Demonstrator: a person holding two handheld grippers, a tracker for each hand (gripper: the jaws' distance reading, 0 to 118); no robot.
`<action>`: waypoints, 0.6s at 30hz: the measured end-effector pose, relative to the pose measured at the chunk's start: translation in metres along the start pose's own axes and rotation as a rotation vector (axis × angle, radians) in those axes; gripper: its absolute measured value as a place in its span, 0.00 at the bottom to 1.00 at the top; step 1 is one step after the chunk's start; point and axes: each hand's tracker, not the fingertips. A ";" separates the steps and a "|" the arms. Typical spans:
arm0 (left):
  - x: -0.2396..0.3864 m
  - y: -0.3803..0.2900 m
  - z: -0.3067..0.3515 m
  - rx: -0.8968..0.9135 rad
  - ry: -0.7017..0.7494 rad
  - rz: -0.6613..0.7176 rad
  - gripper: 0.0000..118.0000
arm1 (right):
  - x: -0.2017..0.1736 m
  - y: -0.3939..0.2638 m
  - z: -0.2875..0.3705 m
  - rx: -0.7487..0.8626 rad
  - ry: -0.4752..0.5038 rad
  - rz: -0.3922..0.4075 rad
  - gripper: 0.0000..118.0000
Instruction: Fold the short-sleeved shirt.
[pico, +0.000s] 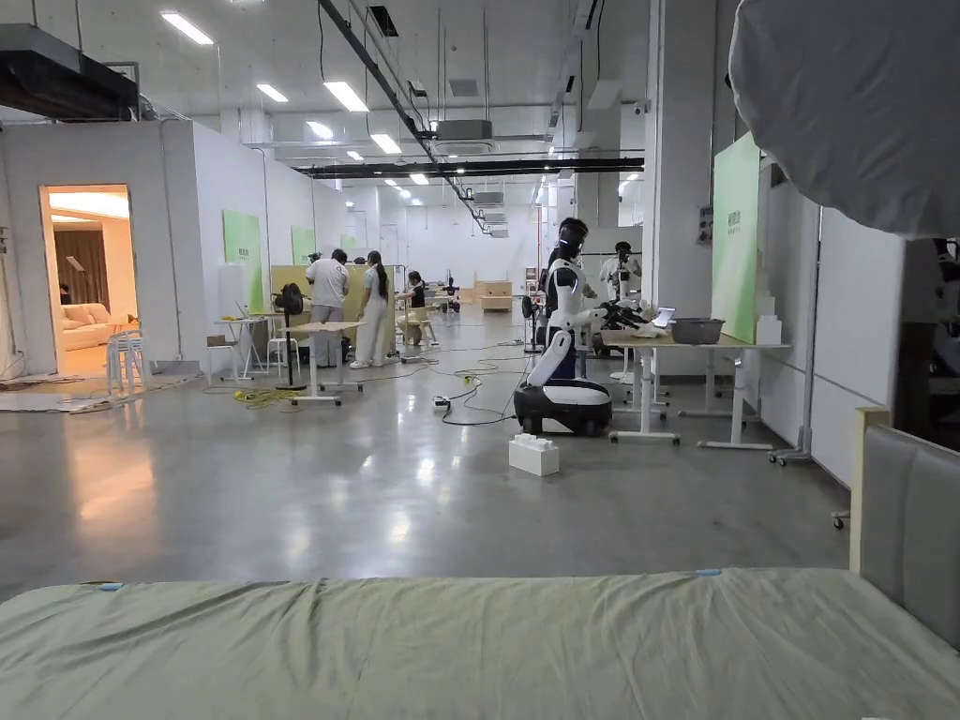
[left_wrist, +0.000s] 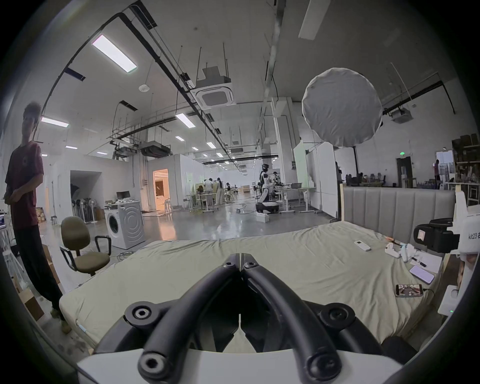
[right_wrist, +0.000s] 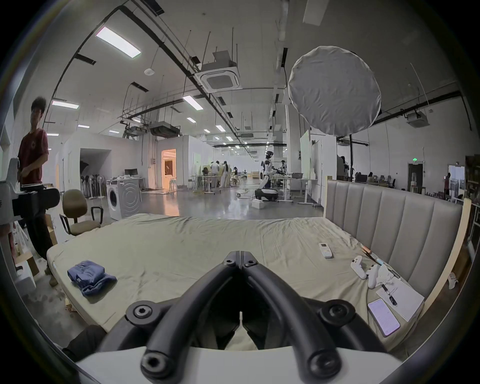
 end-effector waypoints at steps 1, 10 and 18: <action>0.000 0.002 0.000 0.005 0.002 -0.001 0.01 | 0.000 0.001 0.000 0.008 -0.004 0.000 0.06; -0.002 -0.002 -0.004 -0.017 -0.029 0.022 0.86 | -0.006 0.011 -0.006 0.031 -0.011 -0.058 0.74; -0.002 -0.006 0.000 -0.014 -0.024 0.032 1.00 | -0.012 0.007 -0.005 0.060 0.004 -0.037 1.00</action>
